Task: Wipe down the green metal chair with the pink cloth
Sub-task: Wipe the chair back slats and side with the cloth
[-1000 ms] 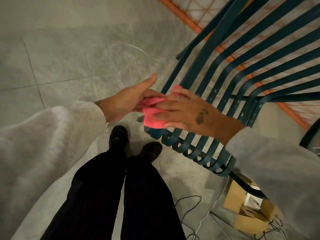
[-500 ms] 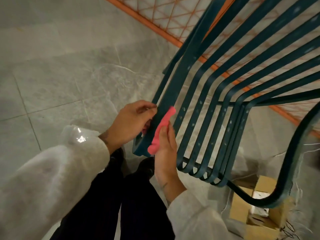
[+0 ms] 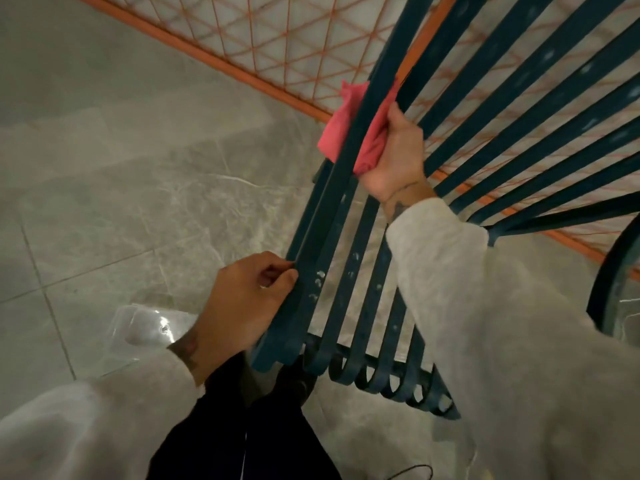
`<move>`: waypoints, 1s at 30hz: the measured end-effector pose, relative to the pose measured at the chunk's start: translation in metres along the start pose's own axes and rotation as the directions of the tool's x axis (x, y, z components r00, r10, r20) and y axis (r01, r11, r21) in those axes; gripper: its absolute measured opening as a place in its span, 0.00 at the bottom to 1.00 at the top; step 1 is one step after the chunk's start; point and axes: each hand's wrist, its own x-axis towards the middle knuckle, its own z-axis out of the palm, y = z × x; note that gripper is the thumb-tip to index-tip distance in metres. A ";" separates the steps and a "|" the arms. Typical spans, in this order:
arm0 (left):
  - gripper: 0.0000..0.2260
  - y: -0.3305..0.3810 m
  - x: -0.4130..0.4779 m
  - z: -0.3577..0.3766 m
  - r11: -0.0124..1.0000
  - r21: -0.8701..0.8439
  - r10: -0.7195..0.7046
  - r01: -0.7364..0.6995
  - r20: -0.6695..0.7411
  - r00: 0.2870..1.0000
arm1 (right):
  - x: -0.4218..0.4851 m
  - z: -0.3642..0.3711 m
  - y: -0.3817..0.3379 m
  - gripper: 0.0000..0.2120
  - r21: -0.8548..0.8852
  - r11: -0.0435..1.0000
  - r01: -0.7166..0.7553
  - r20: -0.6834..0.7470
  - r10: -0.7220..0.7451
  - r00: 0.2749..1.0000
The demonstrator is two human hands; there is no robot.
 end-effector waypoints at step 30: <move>0.07 0.014 0.008 -0.017 0.976 -0.136 -0.136 0.171 0.239 0.961 | -0.036 0.005 0.009 0.25 -0.258 0.957 0.131 0.015 -0.132 0.991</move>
